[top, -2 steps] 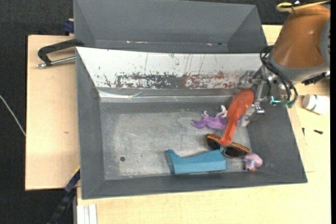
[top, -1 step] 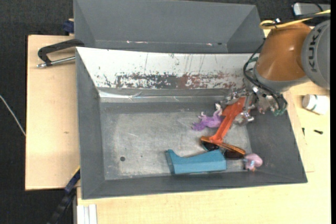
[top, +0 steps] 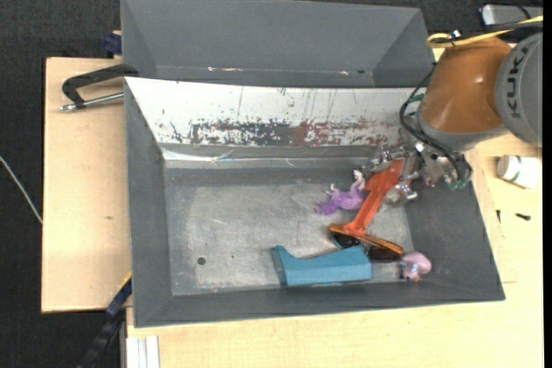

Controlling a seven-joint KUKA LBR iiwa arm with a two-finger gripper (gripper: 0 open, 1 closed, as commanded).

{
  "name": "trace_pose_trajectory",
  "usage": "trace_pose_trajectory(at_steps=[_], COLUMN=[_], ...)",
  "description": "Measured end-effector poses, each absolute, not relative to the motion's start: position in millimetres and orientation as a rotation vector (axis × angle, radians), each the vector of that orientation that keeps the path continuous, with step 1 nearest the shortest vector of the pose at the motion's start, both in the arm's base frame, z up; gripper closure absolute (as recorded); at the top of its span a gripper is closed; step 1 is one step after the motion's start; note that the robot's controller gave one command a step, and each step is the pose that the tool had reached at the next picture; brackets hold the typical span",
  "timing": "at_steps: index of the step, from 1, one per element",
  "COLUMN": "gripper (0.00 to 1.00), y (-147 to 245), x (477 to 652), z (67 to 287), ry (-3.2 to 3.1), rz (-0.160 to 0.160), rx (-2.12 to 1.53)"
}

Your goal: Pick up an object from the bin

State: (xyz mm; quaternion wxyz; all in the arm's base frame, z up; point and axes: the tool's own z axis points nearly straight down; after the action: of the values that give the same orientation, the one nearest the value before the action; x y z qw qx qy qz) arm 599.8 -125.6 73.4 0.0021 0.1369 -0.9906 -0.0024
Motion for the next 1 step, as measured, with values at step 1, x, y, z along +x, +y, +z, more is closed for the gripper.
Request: trace_pose_trajectory(at_steps=[1], gripper=[1.0], y=[-120.5], x=[599.5], z=[147.7], ry=[-3.111], rz=[0.003], rx=[0.481])
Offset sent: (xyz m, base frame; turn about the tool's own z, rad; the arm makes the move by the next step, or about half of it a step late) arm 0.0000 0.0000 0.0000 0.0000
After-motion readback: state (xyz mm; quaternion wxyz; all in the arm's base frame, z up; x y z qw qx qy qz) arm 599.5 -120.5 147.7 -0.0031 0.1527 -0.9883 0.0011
